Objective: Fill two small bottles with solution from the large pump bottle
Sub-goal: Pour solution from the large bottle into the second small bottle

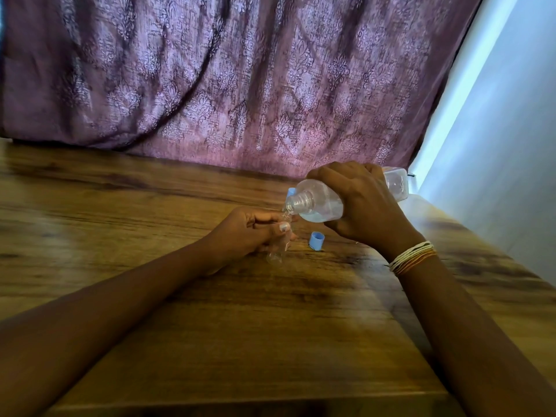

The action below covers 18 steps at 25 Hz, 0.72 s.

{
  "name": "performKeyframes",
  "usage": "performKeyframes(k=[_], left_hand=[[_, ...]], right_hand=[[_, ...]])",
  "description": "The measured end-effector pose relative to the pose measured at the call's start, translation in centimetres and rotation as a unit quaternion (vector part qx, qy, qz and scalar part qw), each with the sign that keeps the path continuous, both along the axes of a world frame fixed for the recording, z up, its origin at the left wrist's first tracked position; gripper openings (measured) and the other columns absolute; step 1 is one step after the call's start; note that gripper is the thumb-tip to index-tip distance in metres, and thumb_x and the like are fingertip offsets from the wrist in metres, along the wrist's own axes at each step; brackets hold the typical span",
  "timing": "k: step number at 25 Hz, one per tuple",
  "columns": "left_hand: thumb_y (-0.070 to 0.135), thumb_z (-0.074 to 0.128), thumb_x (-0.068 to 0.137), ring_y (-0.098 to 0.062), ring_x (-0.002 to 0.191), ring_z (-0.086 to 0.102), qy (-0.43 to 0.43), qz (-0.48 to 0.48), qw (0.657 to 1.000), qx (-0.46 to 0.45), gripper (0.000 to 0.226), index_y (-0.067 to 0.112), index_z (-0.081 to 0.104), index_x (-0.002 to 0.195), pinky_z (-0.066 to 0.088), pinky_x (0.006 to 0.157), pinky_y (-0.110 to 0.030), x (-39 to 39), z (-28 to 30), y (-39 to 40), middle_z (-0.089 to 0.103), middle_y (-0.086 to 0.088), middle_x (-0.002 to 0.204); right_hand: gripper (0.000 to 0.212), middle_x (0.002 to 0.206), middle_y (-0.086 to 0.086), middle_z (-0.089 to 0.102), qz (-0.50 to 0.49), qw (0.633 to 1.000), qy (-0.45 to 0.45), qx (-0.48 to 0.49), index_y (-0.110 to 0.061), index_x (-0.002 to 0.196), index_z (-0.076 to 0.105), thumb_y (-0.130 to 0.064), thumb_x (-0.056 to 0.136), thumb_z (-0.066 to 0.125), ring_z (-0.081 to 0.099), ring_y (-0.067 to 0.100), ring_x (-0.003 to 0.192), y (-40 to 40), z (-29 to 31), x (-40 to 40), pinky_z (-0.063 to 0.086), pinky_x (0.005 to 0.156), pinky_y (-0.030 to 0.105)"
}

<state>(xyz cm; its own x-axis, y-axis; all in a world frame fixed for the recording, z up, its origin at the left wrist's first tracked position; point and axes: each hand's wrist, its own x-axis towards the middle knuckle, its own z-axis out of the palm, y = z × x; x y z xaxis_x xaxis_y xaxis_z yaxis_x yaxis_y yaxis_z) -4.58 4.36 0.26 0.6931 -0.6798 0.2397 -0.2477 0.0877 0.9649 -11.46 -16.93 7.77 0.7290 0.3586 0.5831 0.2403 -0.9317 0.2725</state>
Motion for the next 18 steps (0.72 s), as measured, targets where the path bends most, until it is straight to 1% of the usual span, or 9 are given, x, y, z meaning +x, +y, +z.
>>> performKeyframes(k=[3, 7, 12, 16, 18], left_hand=[[0.026, 0.063, 0.081, -0.036, 0.107, 0.067, 0.011, 0.0, 1.0, -0.003, 0.043, 0.008, 0.064, 0.121, 0.047, 0.098, -0.06, -0.04, -0.03, -0.09, 0.073, -0.017, 0.109], [0.024, 0.063, 0.083, -0.03, 0.105, 0.069, 0.012, 0.0, 1.0, 0.001, 0.042, 0.007, 0.064, 0.121, 0.05, 0.097, -0.054, 0.04, 0.0, -0.1, 0.074, -0.016, 0.108], [0.018, 0.06, 0.089, -0.03, 0.102, 0.07, 0.005, -0.005, 1.0, -0.003, 0.034, 0.007, 0.064, 0.121, 0.057, 0.089, -0.041, 0.03, 0.09, -0.07, 0.074, -0.016, 0.107], [0.016, 0.059, 0.09, -0.033, 0.105, 0.068, 0.004, -0.006, 1.0, 0.0, 0.034, 0.006, 0.063, 0.122, 0.055, 0.09, -0.042, 0.0, 0.1, -0.1, 0.073, -0.017, 0.11], [0.015, 0.058, 0.091, -0.032, 0.105, 0.068, 0.009, -0.006, 1.0, 0.0, 0.034, 0.006, 0.063, 0.123, 0.056, 0.089, -0.038, -0.02, 0.14, -0.12, 0.072, -0.017, 0.111]], right_hand=[[0.055, 0.118, 0.0, 0.066, 0.004, 1.0, -0.007, 0.002, -0.021, 0.123, 0.059, -0.038, 0.073, 0.076, 0.06, 0.028, 0.107, 0.0, -0.01, 0.05, 0.041, 0.089, 0.049], [0.054, 0.117, 0.0, 0.066, 0.005, 1.0, -0.012, -0.001, -0.022, 0.122, 0.059, -0.038, 0.073, 0.076, 0.061, 0.028, 0.106, -0.07, 0.03, 0.11, 0.042, 0.088, 0.048], [0.055, 0.117, -0.001, 0.066, 0.002, 1.0, -0.021, -0.005, -0.022, 0.122, 0.059, -0.038, 0.072, 0.077, 0.06, 0.027, 0.104, -0.19, -0.01, 0.08, 0.041, 0.087, 0.047], [0.053, 0.116, -0.002, 0.066, 0.001, 1.0, -0.026, -0.009, -0.023, 0.122, 0.059, -0.038, 0.073, 0.075, 0.061, 0.027, 0.104, -0.13, 0.06, 0.08, 0.041, 0.087, 0.047], [0.053, 0.117, -0.001, 0.066, 0.002, 1.0, -0.026, -0.008, -0.023, 0.122, 0.059, -0.037, 0.073, 0.075, 0.06, 0.027, 0.105, -0.12, 0.08, 0.07, 0.041, 0.087, 0.047]])
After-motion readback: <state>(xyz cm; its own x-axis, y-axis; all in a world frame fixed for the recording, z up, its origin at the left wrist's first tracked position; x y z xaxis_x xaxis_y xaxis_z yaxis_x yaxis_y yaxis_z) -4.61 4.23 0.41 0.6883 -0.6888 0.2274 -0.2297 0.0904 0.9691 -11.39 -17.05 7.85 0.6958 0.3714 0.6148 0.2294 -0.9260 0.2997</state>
